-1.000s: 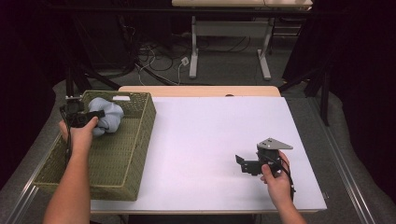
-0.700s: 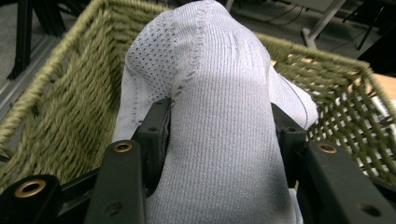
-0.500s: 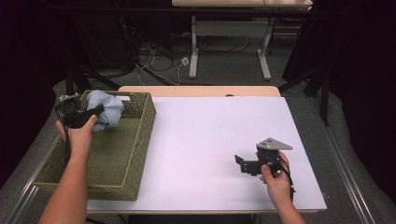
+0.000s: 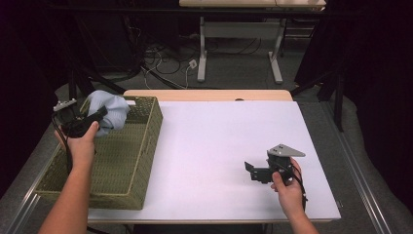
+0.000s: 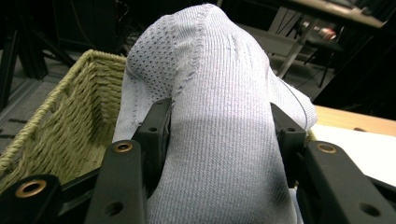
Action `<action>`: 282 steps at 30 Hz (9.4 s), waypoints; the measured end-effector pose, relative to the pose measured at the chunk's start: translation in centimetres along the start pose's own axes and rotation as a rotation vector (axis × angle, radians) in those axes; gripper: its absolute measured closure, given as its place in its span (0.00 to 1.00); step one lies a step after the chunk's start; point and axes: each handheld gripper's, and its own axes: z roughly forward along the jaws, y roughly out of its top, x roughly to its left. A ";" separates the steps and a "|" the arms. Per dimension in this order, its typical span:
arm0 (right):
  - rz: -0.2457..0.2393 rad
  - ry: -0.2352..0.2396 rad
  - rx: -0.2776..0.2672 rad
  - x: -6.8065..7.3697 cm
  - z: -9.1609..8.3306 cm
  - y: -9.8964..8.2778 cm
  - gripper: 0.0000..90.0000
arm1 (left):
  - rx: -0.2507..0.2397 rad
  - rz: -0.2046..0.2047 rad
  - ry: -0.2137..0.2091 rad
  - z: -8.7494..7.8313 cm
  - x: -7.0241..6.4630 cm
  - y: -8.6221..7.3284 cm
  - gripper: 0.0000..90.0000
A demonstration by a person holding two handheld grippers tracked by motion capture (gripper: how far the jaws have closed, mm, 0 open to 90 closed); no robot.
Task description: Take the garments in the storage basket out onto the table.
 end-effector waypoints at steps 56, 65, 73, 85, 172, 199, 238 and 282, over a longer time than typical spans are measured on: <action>0.004 0.000 -0.008 0.1 -0.4 0.1 0.06 | -0.102 0.108 -0.329 -6.5 -11.1 -3.1 0.58; -0.004 -0.001 -0.009 0.1 -0.4 0.1 0.06 | -0.103 0.116 -0.358 -6.9 -12.8 -3.4 0.58; -0.001 -0.003 -0.011 0.1 -0.5 0.2 0.06 | -0.097 0.146 -0.394 -7.0 -15.0 -3.6 0.58; -0.004 -0.002 -0.025 0.0 -0.7 0.3 0.06 | -0.075 0.179 -0.450 -6.5 -18.0 -4.4 0.59; -0.011 0.005 -0.022 -0.1 -0.8 0.3 0.08 | 0.327 0.399 -0.586 1.9 -24.2 -17.3 0.57; -0.015 0.009 -0.011 0.0 -0.7 0.3 0.09 | 0.428 0.368 -0.635 2.2 -24.8 -17.4 0.34; -0.003 0.005 -0.023 -0.2 -1.1 0.5 0.09 | 0.467 0.358 -0.692 -0.7 -26.3 -13.5 0.01; -0.020 0.009 -0.041 -0.2 -2.1 1.2 0.09 | 0.229 0.237 -0.497 -7.0 -11.1 -4.6 0.01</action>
